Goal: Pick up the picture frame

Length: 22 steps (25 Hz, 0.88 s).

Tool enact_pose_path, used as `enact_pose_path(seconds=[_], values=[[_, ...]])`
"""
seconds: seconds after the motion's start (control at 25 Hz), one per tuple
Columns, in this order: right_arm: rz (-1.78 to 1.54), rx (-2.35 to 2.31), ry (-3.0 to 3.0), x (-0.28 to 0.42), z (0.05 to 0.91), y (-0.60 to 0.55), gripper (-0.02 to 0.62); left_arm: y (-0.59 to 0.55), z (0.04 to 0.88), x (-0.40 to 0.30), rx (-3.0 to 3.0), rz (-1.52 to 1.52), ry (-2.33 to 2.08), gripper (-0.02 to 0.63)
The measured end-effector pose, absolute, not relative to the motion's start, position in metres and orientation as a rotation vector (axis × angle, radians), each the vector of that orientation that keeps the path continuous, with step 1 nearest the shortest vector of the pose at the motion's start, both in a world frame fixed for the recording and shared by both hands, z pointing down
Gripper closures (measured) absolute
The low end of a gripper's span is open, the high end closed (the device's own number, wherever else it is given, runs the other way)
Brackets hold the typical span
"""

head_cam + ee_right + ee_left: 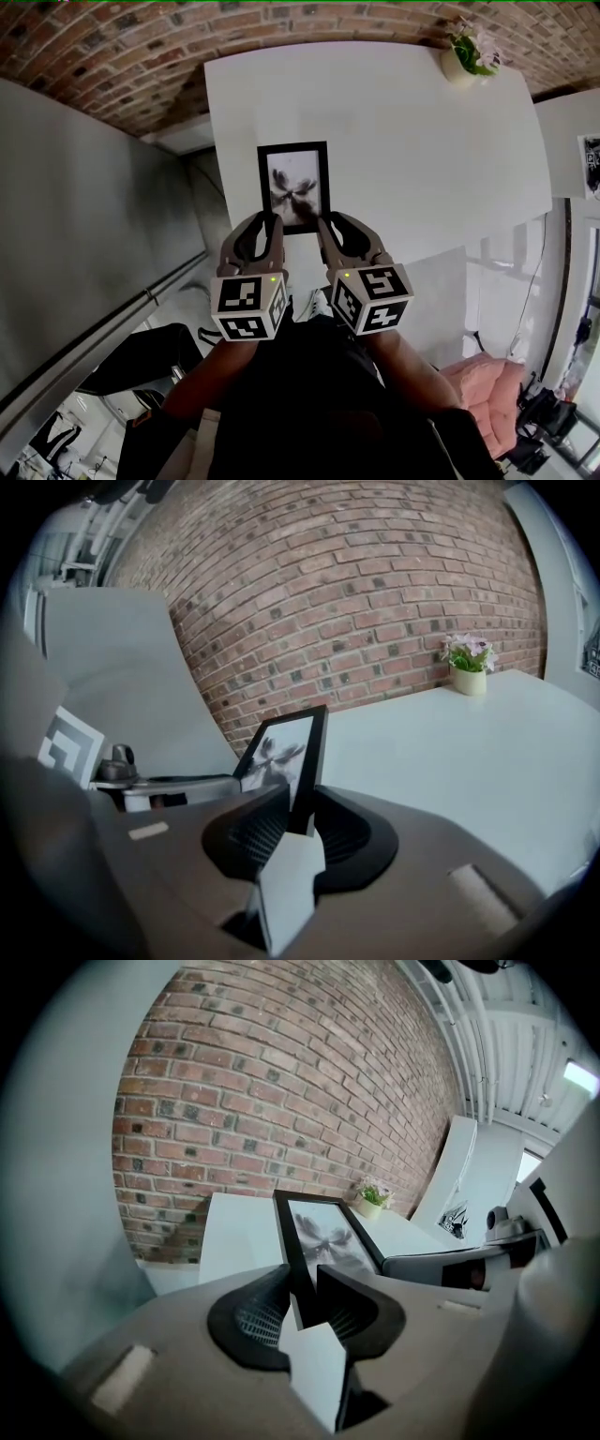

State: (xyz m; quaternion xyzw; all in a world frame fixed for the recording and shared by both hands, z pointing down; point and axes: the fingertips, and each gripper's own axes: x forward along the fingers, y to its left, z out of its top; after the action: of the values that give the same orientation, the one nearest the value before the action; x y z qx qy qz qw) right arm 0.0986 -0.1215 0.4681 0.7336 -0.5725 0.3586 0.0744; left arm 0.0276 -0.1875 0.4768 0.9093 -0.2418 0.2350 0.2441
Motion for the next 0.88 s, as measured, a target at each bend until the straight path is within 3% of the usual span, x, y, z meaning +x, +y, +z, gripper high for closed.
enact_pose_path(seconds=[0.88], values=[[0.929, 2.248, -1.918, 0.057, 0.381, 0.024, 0.514, -0.041, 0.374, -0.019, 2.609, 0.456, -0.817, 0.535]])
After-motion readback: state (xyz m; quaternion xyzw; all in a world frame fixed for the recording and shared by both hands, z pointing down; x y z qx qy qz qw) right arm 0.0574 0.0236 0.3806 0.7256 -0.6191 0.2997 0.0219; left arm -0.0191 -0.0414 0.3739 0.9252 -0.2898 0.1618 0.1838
